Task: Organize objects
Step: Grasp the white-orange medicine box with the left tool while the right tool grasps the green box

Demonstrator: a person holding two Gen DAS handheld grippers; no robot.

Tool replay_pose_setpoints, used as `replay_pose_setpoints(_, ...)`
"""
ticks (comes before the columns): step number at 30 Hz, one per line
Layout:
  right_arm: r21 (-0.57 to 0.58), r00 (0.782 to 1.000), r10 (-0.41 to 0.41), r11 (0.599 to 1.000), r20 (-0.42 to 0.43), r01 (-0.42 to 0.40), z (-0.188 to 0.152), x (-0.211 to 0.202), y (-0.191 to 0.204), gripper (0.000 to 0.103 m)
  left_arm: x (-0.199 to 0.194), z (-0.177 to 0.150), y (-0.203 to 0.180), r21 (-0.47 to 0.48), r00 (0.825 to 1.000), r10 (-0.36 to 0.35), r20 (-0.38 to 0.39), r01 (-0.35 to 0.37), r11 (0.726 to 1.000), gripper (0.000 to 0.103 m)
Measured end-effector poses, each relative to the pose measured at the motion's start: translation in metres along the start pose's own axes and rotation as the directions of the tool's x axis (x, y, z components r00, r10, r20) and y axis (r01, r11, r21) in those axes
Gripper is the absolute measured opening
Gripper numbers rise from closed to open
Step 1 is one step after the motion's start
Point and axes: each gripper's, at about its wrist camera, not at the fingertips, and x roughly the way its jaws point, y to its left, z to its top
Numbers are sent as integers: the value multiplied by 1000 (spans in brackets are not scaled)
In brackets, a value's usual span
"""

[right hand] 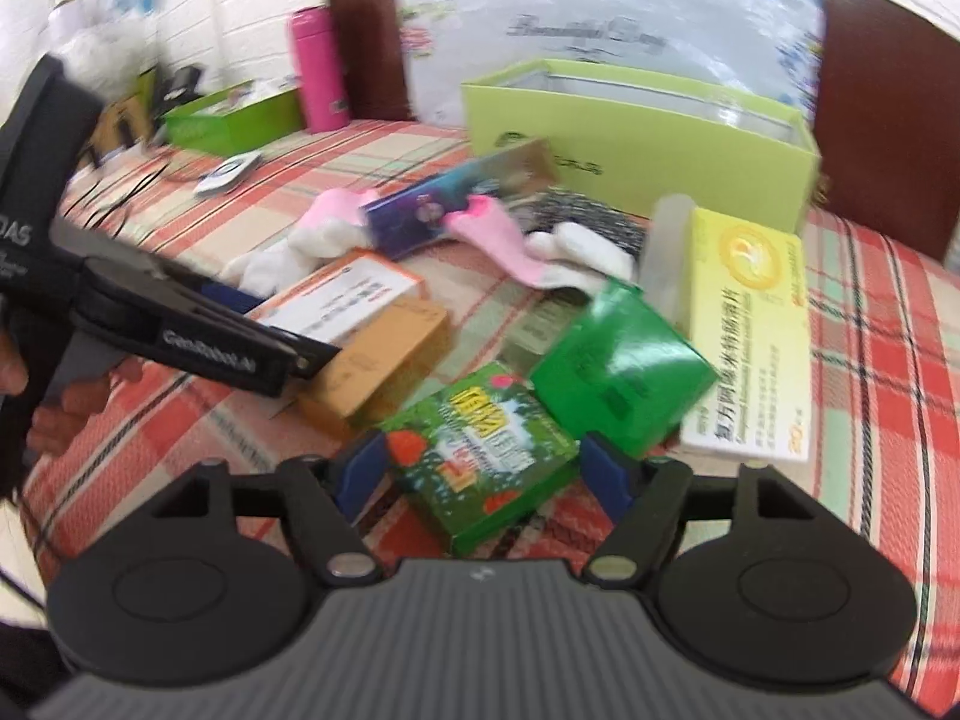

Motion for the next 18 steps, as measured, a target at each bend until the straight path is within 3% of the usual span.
replay_pose_setpoints(3, -94, 999, -35, 995, -18, 33, 0, 9, 9, 80, 3, 0, 2, 8, 1000, -3, 9, 3, 1000, 77)
replay_pose_setpoints(8, -162, 1000, -15, 987, 24, 19, 7, 22, 11, 81, 10, 6, 0, -4, 999, 31, 24, -31, 1000, 79)
replay_pose_setpoints(10, -165, 1000, 3, 986, 28, 2, 5, 29, 11, 81, 11, 7, 0, 1, 999, 29, 27, -29, 1000, 80)
replay_pose_setpoints(12, -166, 1000, -19, 986, 11, 20, 2, 29, 14, 77, 8, 7, -1, 1, 999, 18, 29, -18, 1000, 69)
replay_pose_setpoints(18, -142, 999, -49, 989, 2, 49, -13, 12, 13, 77, 5, 2, -2, 4, 999, 21, 41, -21, 1000, 72)
